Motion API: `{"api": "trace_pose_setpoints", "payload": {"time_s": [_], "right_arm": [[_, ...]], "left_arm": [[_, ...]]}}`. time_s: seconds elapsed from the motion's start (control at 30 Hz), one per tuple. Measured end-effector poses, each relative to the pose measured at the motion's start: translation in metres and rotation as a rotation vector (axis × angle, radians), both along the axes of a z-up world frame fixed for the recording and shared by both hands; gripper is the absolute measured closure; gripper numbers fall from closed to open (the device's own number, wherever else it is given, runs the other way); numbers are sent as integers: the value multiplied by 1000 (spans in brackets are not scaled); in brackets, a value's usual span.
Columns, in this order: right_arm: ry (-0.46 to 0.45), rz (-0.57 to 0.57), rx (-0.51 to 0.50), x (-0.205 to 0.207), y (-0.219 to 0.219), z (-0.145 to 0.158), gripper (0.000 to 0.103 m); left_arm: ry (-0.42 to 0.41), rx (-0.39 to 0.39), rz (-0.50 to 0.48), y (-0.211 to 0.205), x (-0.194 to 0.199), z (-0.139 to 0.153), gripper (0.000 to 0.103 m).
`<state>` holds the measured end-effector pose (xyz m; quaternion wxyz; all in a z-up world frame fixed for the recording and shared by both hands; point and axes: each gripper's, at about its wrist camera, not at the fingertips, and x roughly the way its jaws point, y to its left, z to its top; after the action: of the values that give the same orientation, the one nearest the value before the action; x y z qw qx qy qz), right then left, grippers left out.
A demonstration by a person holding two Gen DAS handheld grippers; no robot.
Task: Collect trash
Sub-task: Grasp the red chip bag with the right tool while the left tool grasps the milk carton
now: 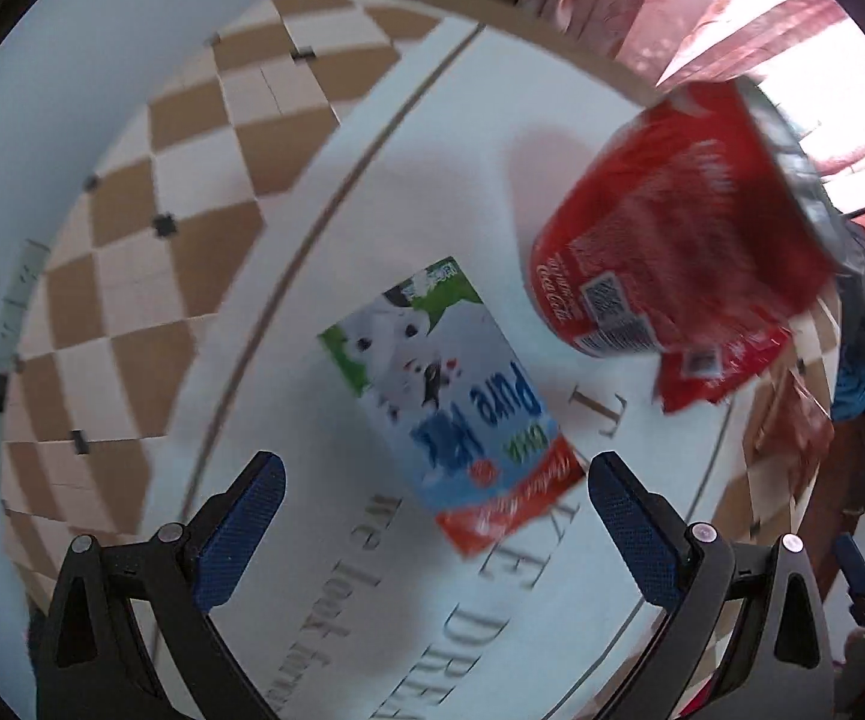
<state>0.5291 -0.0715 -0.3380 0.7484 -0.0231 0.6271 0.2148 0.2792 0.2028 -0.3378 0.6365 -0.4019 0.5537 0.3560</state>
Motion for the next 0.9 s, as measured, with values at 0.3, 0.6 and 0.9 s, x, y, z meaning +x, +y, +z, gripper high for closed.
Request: {"api": "trace_pose_setpoints", "payload": {"time_s": [0.3, 0.6, 0.9], "right_arm": [[1, 56, -34, 15, 39, -34, 13], [-45, 115, -67, 7, 49, -36, 43], [-86, 207, -86, -24, 53, -27, 63]], "left_arm": [[16, 100, 11, 0, -16, -4, 41], [39, 233, -142, -4, -60, -2, 42], [48, 249, -194, 4, -51, 0, 43]]}}
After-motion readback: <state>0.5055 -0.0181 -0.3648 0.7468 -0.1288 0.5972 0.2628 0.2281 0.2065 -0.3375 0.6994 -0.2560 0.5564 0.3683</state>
